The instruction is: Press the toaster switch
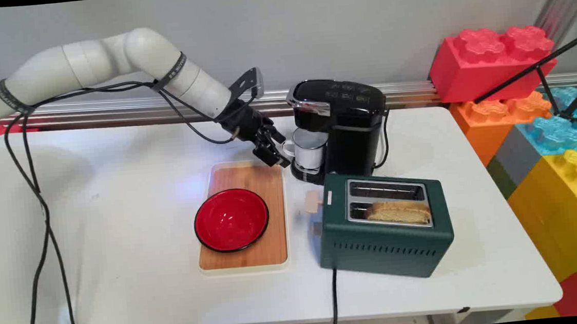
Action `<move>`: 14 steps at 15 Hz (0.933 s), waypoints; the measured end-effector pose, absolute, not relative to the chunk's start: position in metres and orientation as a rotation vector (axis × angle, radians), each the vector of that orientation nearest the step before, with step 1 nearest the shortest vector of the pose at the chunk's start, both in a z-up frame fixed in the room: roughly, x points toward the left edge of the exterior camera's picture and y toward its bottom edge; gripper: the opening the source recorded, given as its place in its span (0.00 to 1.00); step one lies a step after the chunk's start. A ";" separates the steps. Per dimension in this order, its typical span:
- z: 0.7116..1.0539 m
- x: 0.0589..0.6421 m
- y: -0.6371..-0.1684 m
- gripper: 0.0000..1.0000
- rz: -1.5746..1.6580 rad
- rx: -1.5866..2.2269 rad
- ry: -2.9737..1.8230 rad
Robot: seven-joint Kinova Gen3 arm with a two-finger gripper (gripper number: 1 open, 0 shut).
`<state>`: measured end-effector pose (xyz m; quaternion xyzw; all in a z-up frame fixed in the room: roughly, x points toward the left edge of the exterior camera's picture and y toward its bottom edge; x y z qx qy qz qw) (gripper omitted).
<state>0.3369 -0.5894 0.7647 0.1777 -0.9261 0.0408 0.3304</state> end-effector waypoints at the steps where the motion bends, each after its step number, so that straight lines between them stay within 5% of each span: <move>1: 0.768 0.339 -0.587 1.00 0.106 0.477 -2.423; 14: 0.856 0.343 -0.491 1.00 -0.044 0.553 -2.351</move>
